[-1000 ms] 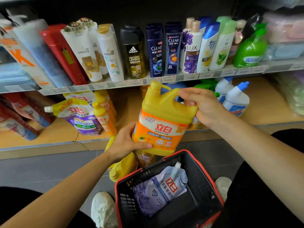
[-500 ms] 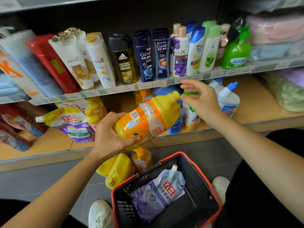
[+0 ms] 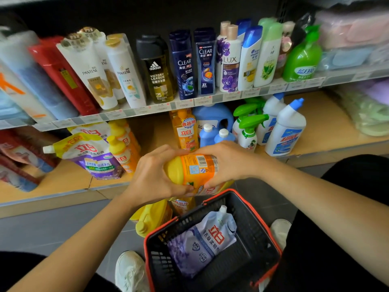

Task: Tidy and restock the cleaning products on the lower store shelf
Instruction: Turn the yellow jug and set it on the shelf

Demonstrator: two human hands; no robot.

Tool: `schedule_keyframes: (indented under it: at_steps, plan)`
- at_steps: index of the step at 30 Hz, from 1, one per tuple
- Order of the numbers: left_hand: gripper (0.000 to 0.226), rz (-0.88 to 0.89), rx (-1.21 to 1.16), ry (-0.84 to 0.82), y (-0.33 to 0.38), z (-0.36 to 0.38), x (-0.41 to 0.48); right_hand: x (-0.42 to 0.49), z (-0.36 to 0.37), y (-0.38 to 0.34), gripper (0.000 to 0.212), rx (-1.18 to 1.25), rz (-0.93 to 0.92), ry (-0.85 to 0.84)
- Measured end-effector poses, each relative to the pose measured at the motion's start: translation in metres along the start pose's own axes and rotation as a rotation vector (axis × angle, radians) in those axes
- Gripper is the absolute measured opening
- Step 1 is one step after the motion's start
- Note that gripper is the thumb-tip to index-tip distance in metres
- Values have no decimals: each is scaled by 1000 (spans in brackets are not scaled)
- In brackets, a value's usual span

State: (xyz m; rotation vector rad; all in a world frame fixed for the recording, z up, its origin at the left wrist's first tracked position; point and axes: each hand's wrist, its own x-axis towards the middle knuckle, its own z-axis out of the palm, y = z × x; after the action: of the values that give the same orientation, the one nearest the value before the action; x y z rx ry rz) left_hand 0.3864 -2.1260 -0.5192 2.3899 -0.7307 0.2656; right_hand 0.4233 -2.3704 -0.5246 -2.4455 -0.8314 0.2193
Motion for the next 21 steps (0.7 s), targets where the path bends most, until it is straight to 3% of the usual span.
schedule_keyframes:
  at_steps: [4,8,11,14,16,21]
  plan:
    - [73,-3,-274,81,3,-2,-1,-5,6,10,74,331,23,58]
    - [37,49,-356,187,3,-10,-5,-6,10,11,71,564,34,126]
    - [30,147,-271,208,-1,-14,-8,-6,11,8,69,616,46,168]
    - [23,331,-38,261,-8,-12,-12,-7,13,8,67,673,63,189]
    - [28,409,47,305,-13,-10,-15,-7,14,8,68,697,68,194]
    - [39,426,119,342,-17,-10,-18,-6,21,8,66,756,68,193]
